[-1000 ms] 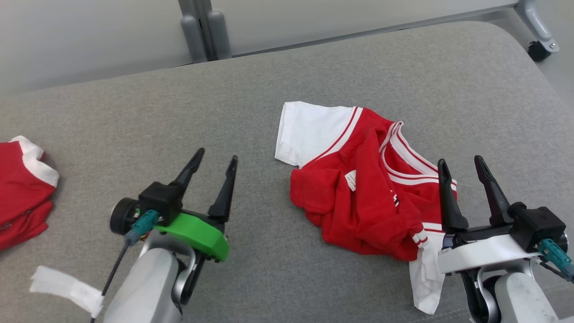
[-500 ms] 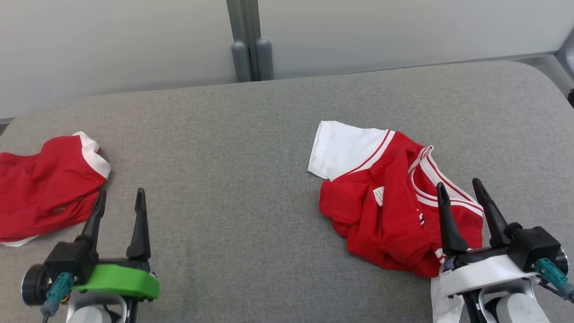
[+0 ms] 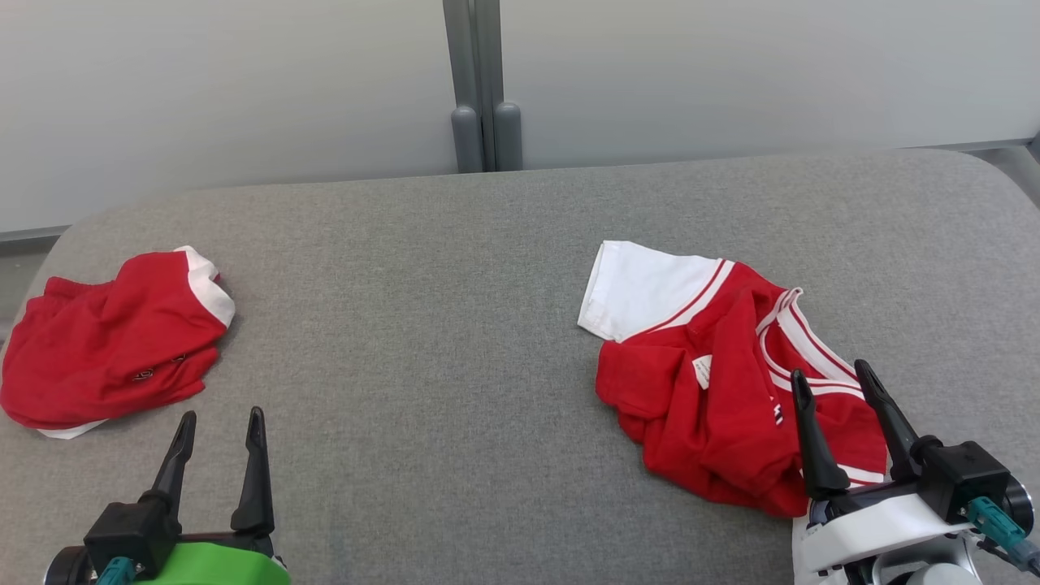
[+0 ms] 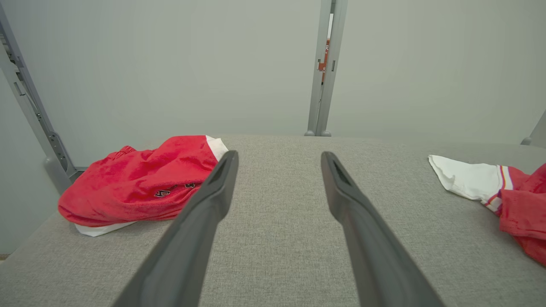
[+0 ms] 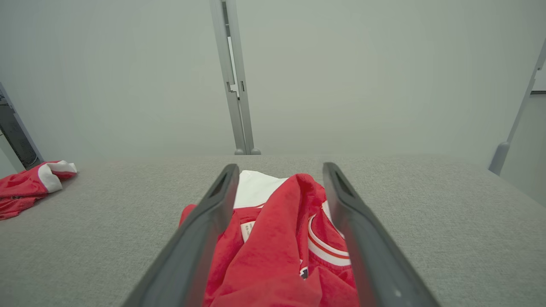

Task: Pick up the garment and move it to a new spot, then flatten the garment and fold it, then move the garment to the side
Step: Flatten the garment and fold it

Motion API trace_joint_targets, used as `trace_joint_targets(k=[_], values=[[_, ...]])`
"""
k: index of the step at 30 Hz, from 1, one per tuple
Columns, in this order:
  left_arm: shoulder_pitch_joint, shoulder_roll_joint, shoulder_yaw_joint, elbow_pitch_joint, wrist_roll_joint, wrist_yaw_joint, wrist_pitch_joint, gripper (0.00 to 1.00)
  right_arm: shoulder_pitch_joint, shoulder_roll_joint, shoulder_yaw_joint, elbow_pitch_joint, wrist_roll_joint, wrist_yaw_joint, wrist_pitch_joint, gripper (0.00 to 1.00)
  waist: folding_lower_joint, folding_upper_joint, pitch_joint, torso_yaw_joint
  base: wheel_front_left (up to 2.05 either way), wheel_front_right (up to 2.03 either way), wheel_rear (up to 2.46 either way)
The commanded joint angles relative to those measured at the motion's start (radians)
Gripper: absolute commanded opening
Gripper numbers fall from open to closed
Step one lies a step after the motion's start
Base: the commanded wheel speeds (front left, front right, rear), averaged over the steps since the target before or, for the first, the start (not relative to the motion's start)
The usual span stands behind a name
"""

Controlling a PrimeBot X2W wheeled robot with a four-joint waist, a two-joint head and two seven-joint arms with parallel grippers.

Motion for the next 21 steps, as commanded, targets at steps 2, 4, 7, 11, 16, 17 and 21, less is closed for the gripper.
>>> trace_joint_targets(k=[2,4,7,11,16,17,21], values=[[0.013,0.004,-0.001,0.003,0.011,-0.006,-0.001,1.0,0.01,-0.004,0.002,0.005,0.003,-0.002,-0.003,1.0,0.0,0.0,-0.002,0.004,0.0,0.0,0.0],[0.013,0.003,-0.001,0.006,0.013,-0.006,-0.001,1.0,0.012,-0.004,0.003,0.008,0.002,-0.002,-0.003,1.0,0.0,0.0,-0.004,0.007,0.0,0.0,0.0],[0.013,0.0,0.0,0.007,0.016,-0.006,-0.001,1.0,0.014,-0.005,0.003,0.015,0.0,-0.002,-0.003,1.0,0.0,0.0,-0.006,0.008,0.0,0.0,0.0],[0.013,-0.002,0.004,0.01,0.016,-0.008,-0.001,1.0,0.014,-0.005,0.004,0.024,-0.006,-0.002,-0.003,1.0,0.0,0.0,-0.007,0.007,0.0,0.0,0.0],[0.014,-0.006,0.006,0.014,0.017,-0.008,-0.001,1.0,0.014,-0.005,0.004,0.033,-0.011,-0.002,-0.003,1.0,0.0,0.0,-0.007,0.002,0.0,0.0,0.0],[0.014,-0.006,0.005,0.015,0.017,-0.008,-0.001,1.0,0.013,-0.005,0.004,0.034,-0.011,-0.002,-0.003,1.0,0.0,0.0,-0.007,0.001,0.0,0.0,0.0],[0.012,-0.007,0.0,0.017,0.013,-0.009,-0.001,1.0,0.009,-0.006,0.004,0.035,-0.013,-0.002,-0.003,1.0,0.0,0.0,-0.007,-0.002,0.0,0.0,0.0]])
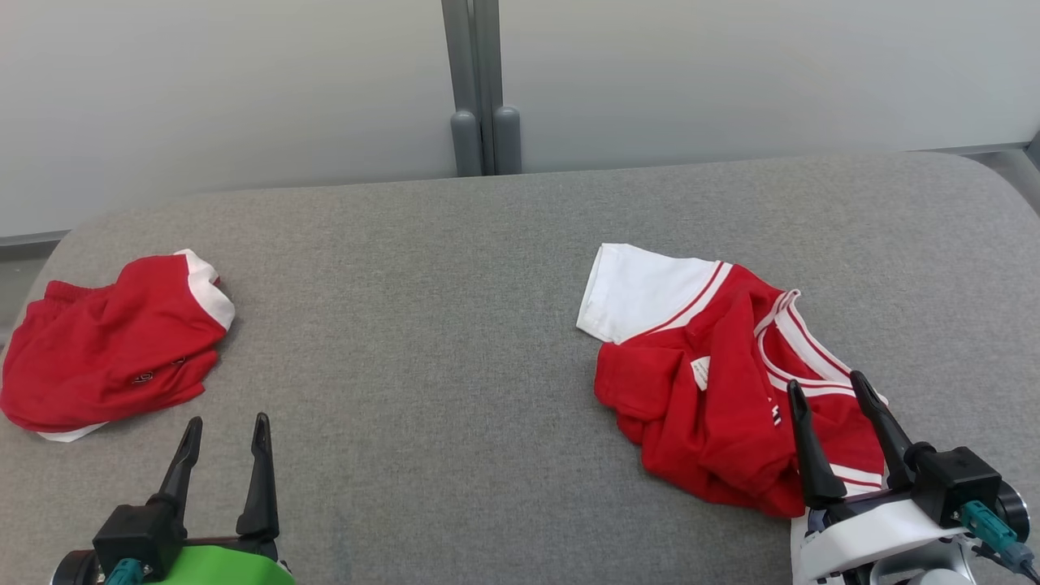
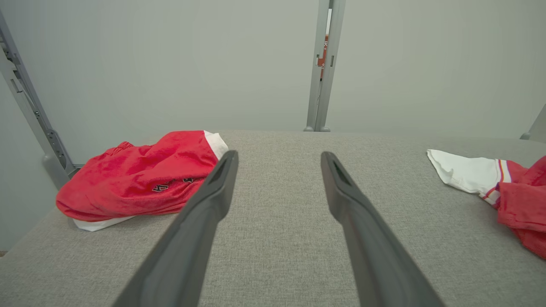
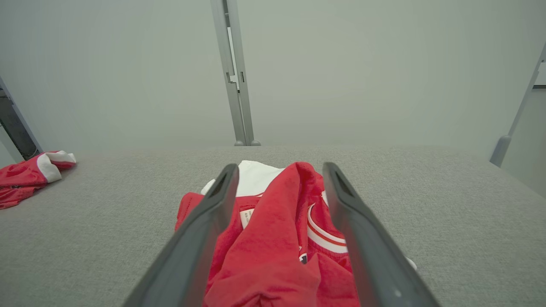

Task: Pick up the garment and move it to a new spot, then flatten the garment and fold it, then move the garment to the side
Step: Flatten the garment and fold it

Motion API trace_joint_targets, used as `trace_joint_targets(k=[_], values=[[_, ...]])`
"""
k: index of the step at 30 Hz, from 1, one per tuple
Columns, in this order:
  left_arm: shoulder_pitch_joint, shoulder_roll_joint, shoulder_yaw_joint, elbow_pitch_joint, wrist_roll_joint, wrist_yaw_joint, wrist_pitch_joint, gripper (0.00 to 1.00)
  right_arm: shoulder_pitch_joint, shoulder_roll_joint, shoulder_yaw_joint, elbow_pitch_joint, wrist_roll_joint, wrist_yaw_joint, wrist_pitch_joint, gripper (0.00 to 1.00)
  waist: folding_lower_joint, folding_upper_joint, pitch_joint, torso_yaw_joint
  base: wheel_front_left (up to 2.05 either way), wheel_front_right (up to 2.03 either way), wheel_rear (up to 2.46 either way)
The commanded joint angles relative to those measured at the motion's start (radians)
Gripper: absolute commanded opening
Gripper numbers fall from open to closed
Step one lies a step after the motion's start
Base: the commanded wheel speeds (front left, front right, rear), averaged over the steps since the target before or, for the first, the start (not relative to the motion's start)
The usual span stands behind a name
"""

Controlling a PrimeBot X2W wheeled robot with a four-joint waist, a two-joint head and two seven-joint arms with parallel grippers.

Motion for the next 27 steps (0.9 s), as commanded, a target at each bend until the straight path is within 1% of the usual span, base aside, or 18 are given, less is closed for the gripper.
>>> trace_joint_targets(k=[1,10,16,22,27], values=[[0.008,0.002,-0.002,0.001,-0.003,-0.005,-0.001,1.0,0.006,-0.003,0.0,0.002,-0.01,-0.002,-0.003,1.0,0.0,0.0,0.0,-0.001,0.0,0.0,0.0],[-0.004,0.008,-0.013,0.009,-0.015,-0.004,-0.001,1.0,0.007,0.002,-0.002,-0.003,-0.012,-0.002,-0.003,1.0,0.0,0.0,0.004,-0.003,0.0,0.0,0.0],[-0.062,0.024,-0.059,0.012,-0.024,-0.004,-0.001,1.0,-0.009,0.0,0.009,-0.002,-0.007,-0.002,-0.003,1.0,0.0,0.0,0.02,-0.021,0.0,0.0,0.0],[-0.172,0.037,-0.155,0.026,-0.04,-0.004,-0.001,1.0,-0.028,-0.003,0.008,-0.005,-0.002,-0.002,-0.003,1.0,0.0,0.0,0.058,-0.057,0.0,0.0,0.0],[-0.297,0.053,-0.293,0.099,-0.088,-0.004,-0.001,1.0,-0.055,0.001,0.009,-0.011,-0.001,-0.002,-0.003,1.0,0.0,0.0,0.104,-0.104,0.0,0.0,0.0]])
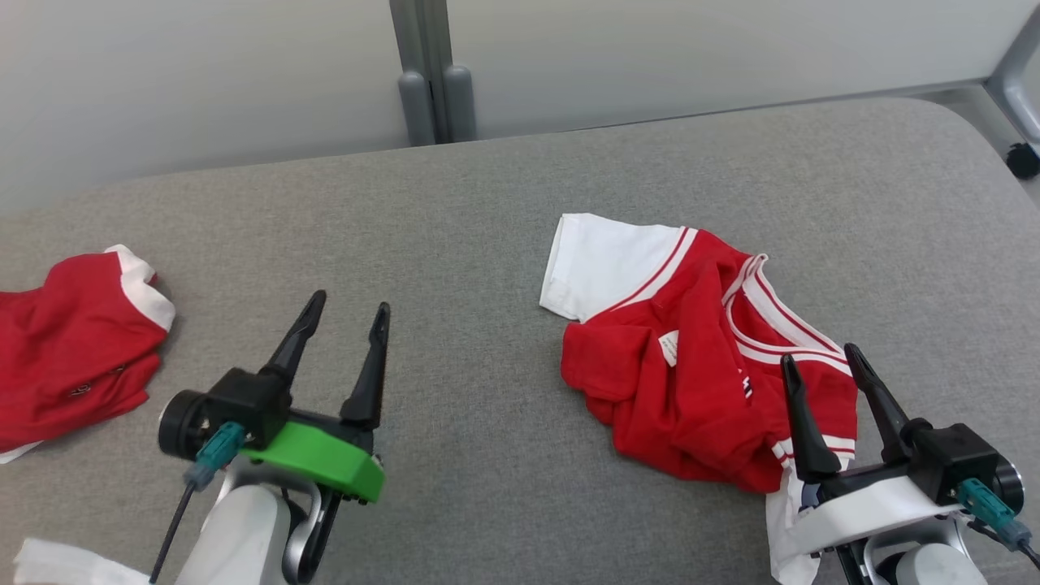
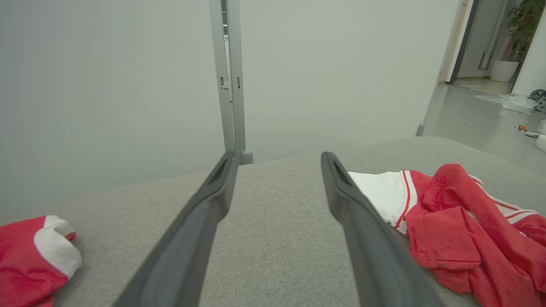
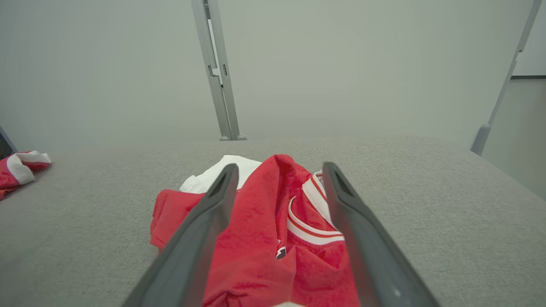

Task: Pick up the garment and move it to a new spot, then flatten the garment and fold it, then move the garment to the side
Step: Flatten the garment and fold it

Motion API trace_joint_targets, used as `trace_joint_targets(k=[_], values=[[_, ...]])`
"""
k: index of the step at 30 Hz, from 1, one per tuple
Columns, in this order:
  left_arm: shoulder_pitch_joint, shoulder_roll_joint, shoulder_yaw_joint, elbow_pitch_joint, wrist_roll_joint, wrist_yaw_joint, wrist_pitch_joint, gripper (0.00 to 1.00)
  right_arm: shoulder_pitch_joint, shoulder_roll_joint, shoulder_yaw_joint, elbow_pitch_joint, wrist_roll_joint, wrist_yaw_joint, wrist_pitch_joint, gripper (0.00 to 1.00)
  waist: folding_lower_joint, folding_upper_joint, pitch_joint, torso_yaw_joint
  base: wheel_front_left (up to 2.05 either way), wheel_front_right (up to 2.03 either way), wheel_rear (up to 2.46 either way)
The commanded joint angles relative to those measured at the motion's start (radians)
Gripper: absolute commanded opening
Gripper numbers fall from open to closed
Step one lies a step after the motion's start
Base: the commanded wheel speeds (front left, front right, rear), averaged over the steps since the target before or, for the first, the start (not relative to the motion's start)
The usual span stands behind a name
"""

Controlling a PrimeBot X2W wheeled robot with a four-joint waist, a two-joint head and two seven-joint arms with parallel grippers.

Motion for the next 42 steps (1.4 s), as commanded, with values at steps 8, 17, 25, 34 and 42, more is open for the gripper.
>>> trace_joint_targets(k=[8,17,25,34,42], values=[[-0.203,0.03,-0.222,0.181,-0.108,-0.003,0.002,1.0,-0.048,0.013,-0.003,-0.004,0.009,-0.002,-0.003,1.0,0.0,0.0,0.093,-0.116,0.0,0.0,0.0],[-0.328,0.057,-0.477,0.328,-0.228,-0.003,0.05,1.0,-0.071,0.024,0.002,-0.005,0.016,-0.002,-0.003,1.0,0.0,0.0,0.134,-0.18,0.0,0.0,0.0],[-0.397,0.072,-0.639,0.421,-0.336,-0.003,0.058,1.0,-0.087,0.032,0.006,-0.007,0.022,-0.002,-0.003,1.0,0.0,0.0,0.168,-0.216,0.0,0.0,0.0],[-0.446,0.065,-0.78,0.453,-0.451,-0.003,0.038,0.77,-0.095,0.035,0.007,-0.011,0.022,-0.002,-0.003,1.0,0.0,0.0,0.188,-0.237,0.0,0.0,0.0],[-0.474,0.074,-0.814,0.455,-0.488,-0.003,0.003,0.0,-0.071,0.037,-0.009,-0.012,0.014,-0.002,-0.003,1.0,0.0,0.0,0.168,-0.208,0.0,0.0,0.0]])
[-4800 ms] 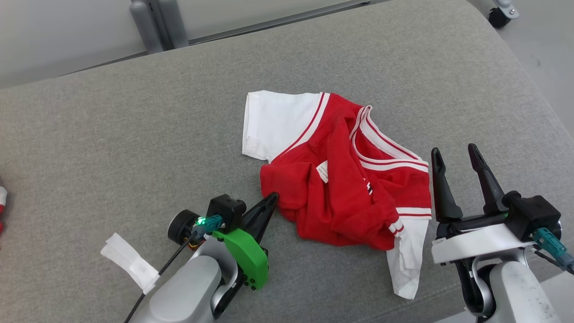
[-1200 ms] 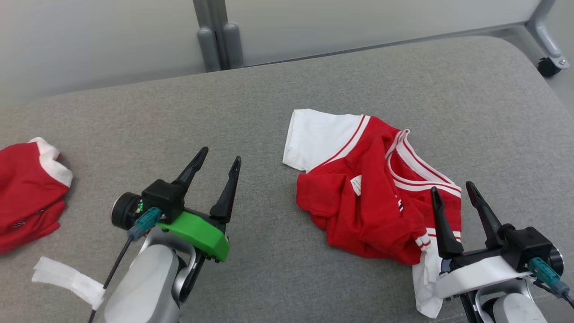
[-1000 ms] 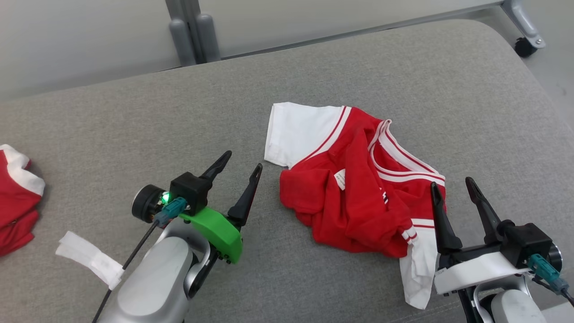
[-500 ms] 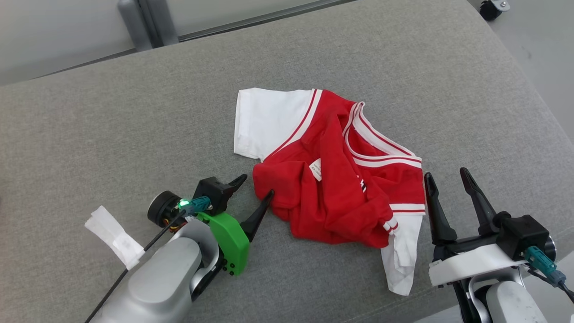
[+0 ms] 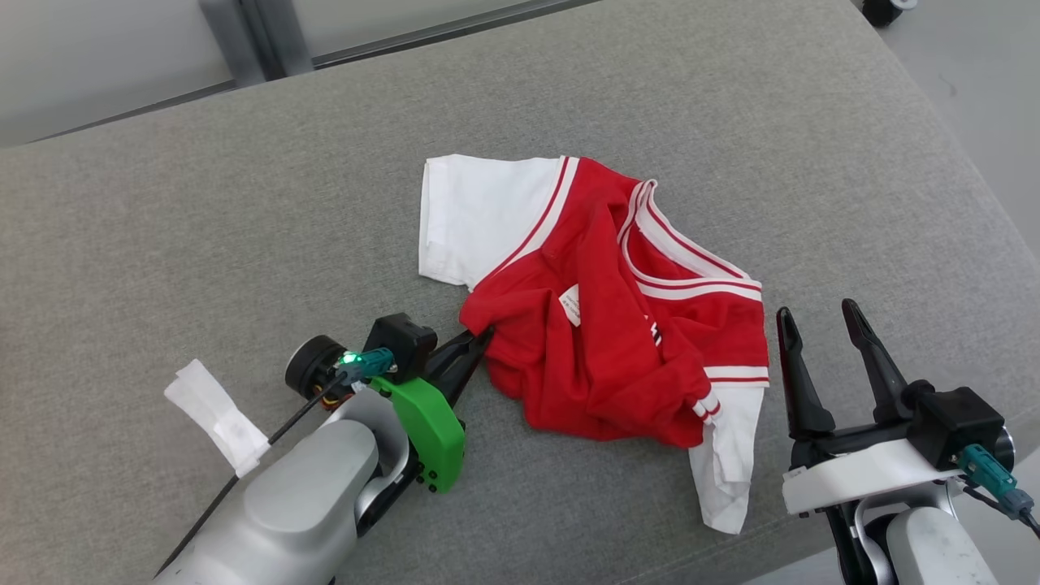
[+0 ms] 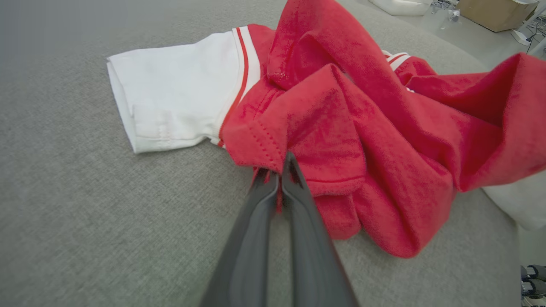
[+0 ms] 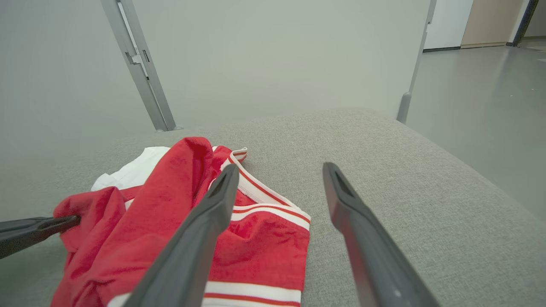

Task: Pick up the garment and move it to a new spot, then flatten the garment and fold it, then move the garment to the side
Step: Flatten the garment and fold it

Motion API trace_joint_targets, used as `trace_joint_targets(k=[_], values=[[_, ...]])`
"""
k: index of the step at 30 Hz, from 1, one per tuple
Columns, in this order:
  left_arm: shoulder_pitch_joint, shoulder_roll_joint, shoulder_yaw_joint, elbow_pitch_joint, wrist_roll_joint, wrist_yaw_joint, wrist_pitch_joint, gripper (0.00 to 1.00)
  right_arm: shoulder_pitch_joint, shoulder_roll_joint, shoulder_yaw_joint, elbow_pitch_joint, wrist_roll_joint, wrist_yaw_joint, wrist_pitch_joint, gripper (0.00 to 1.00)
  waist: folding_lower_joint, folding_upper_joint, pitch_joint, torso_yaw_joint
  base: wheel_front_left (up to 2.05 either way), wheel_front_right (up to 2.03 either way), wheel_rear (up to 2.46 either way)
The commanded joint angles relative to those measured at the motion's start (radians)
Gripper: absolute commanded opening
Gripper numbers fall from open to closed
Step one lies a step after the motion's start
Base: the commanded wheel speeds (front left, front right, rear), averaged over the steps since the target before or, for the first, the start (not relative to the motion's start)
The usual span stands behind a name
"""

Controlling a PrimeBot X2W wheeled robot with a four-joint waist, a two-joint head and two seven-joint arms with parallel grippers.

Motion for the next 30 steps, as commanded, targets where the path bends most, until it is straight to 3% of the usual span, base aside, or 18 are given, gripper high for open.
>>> trace_joint_targets(k=[1,7,16,24,30], values=[[-0.014,0.007,0.013,-0.005,-0.013,-0.003,-0.007,0.0,0.014,0.002,-0.002,0.0,-0.004,-0.002,-0.003,1.0,0.0,-0.0001,-0.014,0.022,0.0,0.0,0.0],[0.018,0.035,0.13,-0.083,0.023,0.014,-0.009,0.0,0.028,-0.007,-0.014,-0.001,-0.007,-0.002,-0.003,1.0,0.0,-0.0001,-0.051,0.108,0.0,0.0,0.0],[0.143,0.129,0.296,-0.23,0.079,0.072,-0.009,0.0,0.049,-0.017,-0.008,0.008,-0.011,-0.002,-0.003,1.0,0.0,-0.0001,-0.113,0.244,0.0,0.0,0.0],[0.314,0.225,0.421,-0.352,0.07,0.141,-0.009,0.0,0.066,-0.016,-0.01,0.011,-0.012,-0.002,-0.003,1.0,0.0,-0.0001,-0.139,0.307,0.0,0.0,0.0],[0.447,0.26,0.502,-0.415,0.056,0.193,-0.009,0.0,0.072,-0.019,-0.008,0.013,-0.013,-0.002,-0.003,1.0,0.0,-0.0001,-0.136,0.326,0.0,0.0,0.0]])
